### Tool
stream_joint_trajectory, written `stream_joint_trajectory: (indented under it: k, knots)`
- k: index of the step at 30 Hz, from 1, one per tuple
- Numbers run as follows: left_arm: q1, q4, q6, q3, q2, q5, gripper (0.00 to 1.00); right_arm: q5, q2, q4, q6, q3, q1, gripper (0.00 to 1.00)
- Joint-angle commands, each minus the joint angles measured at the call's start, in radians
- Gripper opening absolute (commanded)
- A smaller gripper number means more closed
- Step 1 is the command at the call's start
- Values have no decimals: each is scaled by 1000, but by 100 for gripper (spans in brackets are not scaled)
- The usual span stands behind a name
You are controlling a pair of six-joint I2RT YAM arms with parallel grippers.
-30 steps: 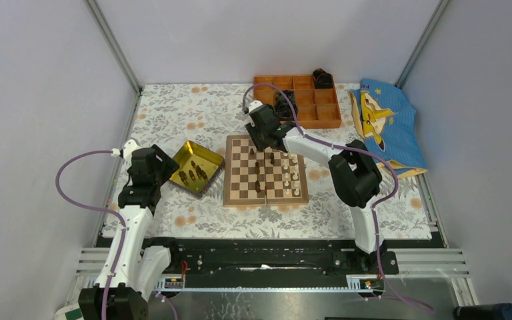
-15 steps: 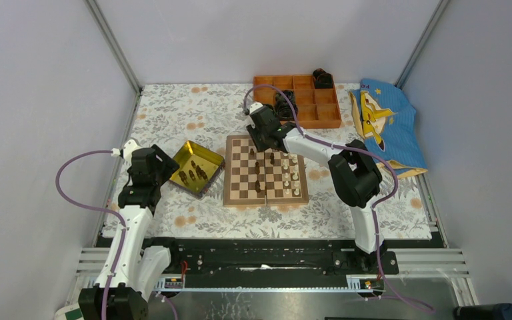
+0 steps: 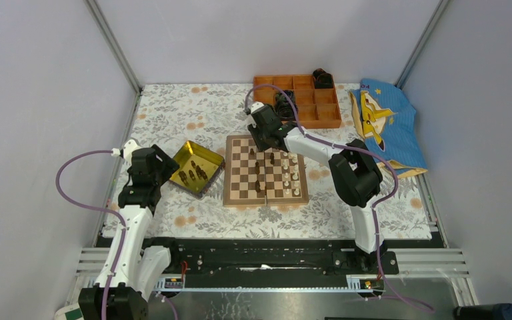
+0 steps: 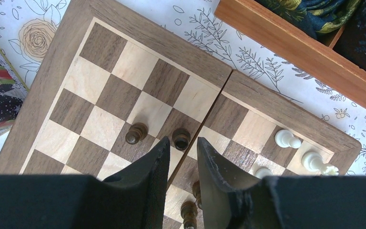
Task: Set up the chess pieces on the board
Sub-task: Pick up the chess piece from the chessboard.
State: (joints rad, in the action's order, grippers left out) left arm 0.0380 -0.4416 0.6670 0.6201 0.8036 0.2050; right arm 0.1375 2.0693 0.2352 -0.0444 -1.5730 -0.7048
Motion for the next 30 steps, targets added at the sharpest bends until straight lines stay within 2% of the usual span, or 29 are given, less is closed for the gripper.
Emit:
stream_joint_trajectory:
  k: [1,11,25,30]
  knots:
    - [-1,51,-14,-11,2,-15,75,-20,7,2,-14,-13,11,34]
    - [-1,53,-14,-10,3,-17,75,-37,25,4,-17,-15,14,34]
    - [-1,52,-13,-14,-3,-18,75,-34,10,-1,-15,-1,19,15]
    - [-1,48,-12,-14,-6,-16,75,-27,-13,-10,-1,5,18,11]
